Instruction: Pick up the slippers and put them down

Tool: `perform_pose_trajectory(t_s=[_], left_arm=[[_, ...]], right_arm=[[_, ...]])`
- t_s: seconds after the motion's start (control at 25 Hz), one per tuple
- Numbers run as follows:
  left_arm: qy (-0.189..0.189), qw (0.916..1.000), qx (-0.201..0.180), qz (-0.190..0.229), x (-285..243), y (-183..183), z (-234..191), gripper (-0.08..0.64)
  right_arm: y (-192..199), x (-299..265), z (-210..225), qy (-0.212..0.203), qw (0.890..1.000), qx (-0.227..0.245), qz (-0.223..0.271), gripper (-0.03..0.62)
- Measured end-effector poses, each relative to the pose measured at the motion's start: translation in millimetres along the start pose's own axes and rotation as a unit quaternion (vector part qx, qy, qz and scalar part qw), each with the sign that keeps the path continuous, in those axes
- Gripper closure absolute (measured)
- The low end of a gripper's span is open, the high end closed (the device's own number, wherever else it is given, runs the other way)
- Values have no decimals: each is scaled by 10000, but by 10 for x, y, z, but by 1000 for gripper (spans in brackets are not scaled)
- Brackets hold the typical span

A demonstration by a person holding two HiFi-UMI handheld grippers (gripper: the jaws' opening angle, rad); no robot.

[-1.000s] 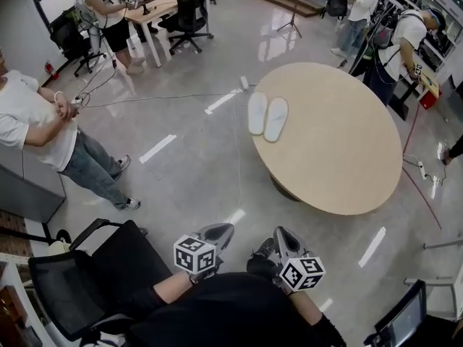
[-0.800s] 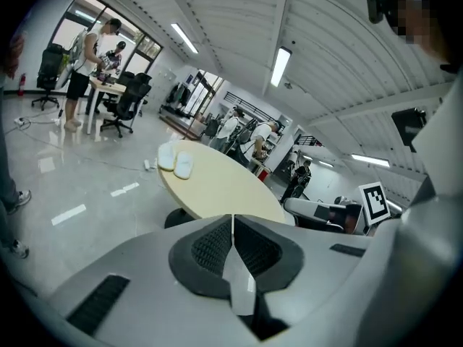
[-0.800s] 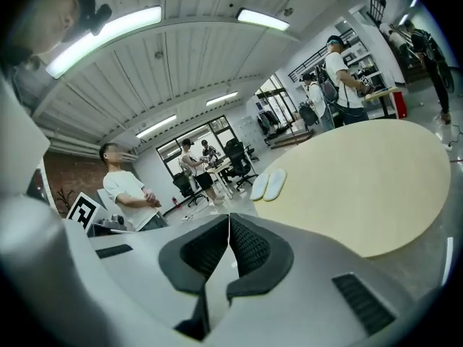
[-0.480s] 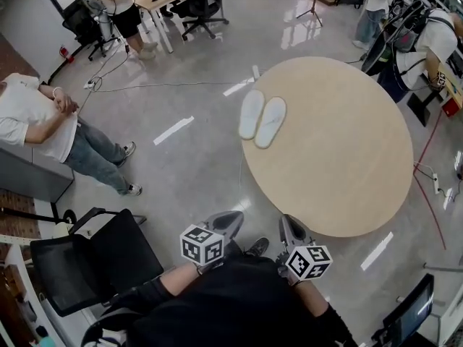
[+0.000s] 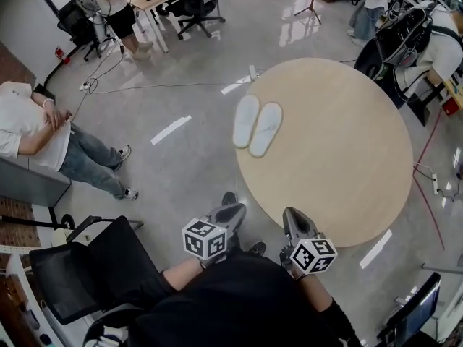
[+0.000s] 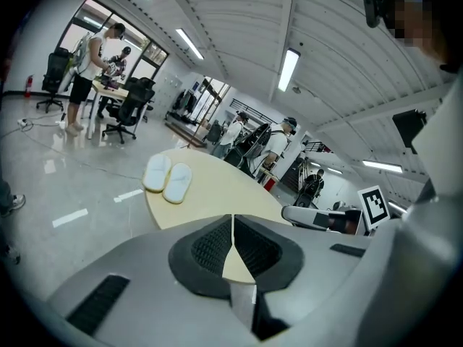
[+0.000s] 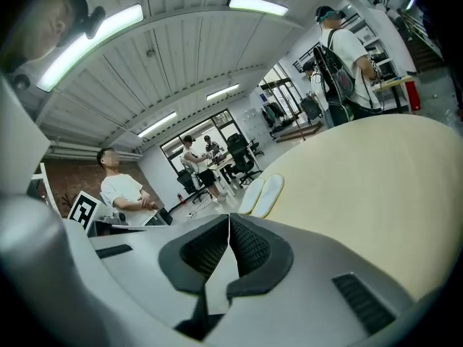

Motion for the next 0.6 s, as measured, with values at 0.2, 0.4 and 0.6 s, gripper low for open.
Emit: perform_pose_trajectory(t_s=[0.2,0.4,0.6], left_arm=[[215,9997,-115,-62,-437,-504,-209,535],[377,9988,-233,-213,-782,-1056,-532,535],[453,9980,-290,-326,-911,-1495,-912,535]], right_arm=[[-283,-420,288,330,9993,-154,33,575],[-534,-977,455,681,9971,-331,20,575],[-687,-1468,420,874,9953,-412,-4,575]])
Point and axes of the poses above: the fingertips, and each gripper's own axes: x backward along the fingers, z to its right, y out of its underside, the point moved 6 cm from there along x, backward along the fingers, and after that the axes turned 9 degrees about x, right-handed, at the moved point
